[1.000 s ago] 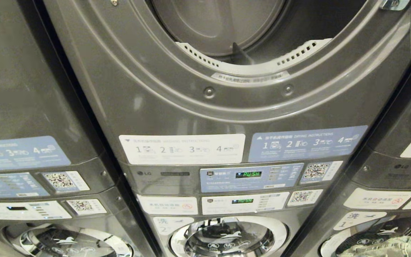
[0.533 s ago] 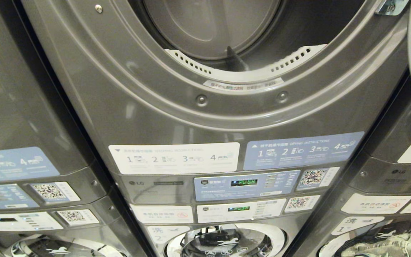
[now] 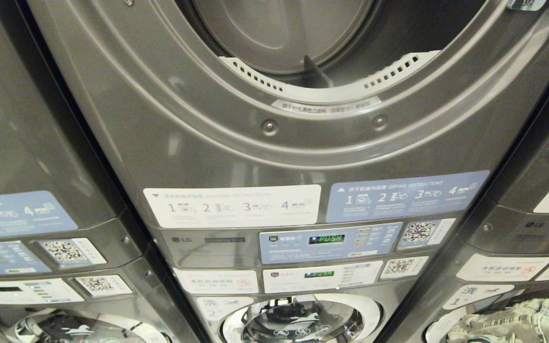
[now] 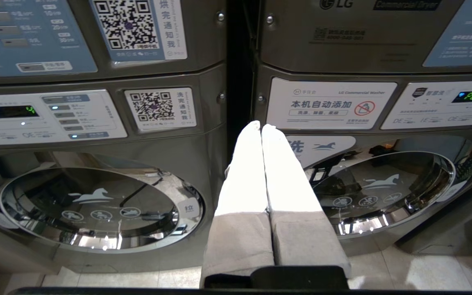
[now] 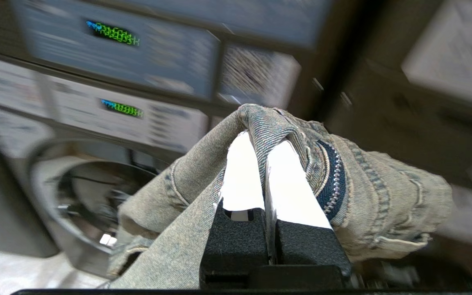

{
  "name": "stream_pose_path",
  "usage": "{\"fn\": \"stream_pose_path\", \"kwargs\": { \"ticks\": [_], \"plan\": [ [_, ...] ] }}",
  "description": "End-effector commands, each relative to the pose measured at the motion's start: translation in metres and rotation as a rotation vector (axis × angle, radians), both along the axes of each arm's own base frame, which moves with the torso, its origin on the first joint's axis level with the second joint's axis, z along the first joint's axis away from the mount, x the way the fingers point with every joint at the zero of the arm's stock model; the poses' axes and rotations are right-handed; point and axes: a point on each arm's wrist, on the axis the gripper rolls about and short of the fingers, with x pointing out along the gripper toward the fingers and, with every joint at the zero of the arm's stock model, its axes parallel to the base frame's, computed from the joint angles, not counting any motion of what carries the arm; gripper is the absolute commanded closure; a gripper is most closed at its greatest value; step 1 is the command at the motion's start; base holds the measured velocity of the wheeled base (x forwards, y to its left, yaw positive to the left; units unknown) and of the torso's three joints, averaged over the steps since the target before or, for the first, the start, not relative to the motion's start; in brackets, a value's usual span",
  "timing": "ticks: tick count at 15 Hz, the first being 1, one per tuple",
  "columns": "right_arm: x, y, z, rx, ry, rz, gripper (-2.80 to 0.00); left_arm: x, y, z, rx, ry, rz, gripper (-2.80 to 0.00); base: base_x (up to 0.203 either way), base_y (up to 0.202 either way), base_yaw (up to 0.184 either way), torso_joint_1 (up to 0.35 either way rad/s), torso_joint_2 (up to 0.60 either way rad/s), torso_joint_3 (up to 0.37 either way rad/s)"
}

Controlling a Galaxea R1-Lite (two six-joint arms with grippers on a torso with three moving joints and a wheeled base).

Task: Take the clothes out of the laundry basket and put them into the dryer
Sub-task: Put the clothes in the dryer

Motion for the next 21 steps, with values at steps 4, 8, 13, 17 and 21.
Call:
{"fn": "stream_pose_path", "kwargs": {
  "ticks": [4, 8, 13, 17, 21],
  "plan": [
    [-0.011, 0.006, 0.068, -0.049, -0.093, 0.269, 0.00, 0.000, 0.000, 0.000, -0.001, 0.001, 0.000, 0.00, 0.000, 0.000, 0.000, 0.000, 0.00, 0.000],
    [0.024, 0.007, 0.133, -0.041, -0.071, 0.332, 0.00, 0.000, 0.000, 0.000, -0.001, 0.001, 0.000, 0.00, 0.000, 0.000, 0.000, 0.000, 0.00, 0.000],
    [0.102, 0.011, 0.219, -0.055, -0.112, 0.467, 0.00, 0.000, 0.000, 0.000, -0.001, 0.001, 0.000, 0.00, 0.000, 0.000, 0.000, 0.000, 0.00, 0.000],
    [0.173, 0.045, 0.267, -0.037, -0.198, 0.646, 0.00, 0.000, 0.000, 0.000, -0.001, 0.001, 0.000, 0.00, 0.000, 0.000, 0.000, 0.000, 0.00, 0.000],
    [0.246, 0.103, 0.305, 0.024, -0.317, 0.634, 0.00, 0.000, 0.000, 0.000, -0.001, 0.001, 0.000, 0.00, 0.000, 0.000, 0.000, 0.000, 0.00, 0.000]
  ]
}}
